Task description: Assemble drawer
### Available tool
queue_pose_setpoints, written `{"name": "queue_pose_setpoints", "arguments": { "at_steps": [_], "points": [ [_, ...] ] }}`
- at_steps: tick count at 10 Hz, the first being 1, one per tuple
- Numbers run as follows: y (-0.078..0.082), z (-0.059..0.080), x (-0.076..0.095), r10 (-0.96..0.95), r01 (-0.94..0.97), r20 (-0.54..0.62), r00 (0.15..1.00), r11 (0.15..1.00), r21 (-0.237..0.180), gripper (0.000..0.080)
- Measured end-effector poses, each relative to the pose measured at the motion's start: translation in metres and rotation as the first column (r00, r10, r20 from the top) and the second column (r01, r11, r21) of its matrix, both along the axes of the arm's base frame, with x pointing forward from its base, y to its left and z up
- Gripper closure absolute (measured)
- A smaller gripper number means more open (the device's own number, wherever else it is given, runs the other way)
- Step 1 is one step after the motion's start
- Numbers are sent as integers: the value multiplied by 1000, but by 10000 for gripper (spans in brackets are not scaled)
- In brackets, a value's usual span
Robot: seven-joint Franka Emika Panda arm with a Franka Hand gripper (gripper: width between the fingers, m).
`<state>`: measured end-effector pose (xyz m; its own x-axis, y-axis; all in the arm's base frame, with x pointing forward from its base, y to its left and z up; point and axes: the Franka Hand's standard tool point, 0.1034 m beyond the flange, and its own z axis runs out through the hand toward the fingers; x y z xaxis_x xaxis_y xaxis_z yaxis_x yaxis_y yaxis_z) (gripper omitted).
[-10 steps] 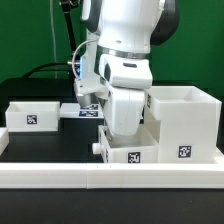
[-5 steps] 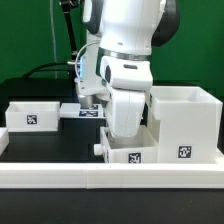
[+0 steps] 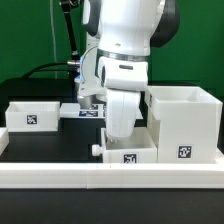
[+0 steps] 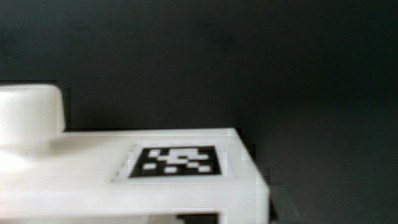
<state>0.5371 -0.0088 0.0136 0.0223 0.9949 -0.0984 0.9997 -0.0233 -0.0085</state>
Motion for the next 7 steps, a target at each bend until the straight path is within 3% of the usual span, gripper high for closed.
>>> {"name": "queue_pose_setpoints", "arguments": {
  "at_steps": [5, 7],
  "points": [
    [0, 0, 0, 6, -6, 2, 1000, 1000, -3, 757],
    [-1, 0, 0, 72, -72, 21, 997, 997, -27, 757]
  ]
}}
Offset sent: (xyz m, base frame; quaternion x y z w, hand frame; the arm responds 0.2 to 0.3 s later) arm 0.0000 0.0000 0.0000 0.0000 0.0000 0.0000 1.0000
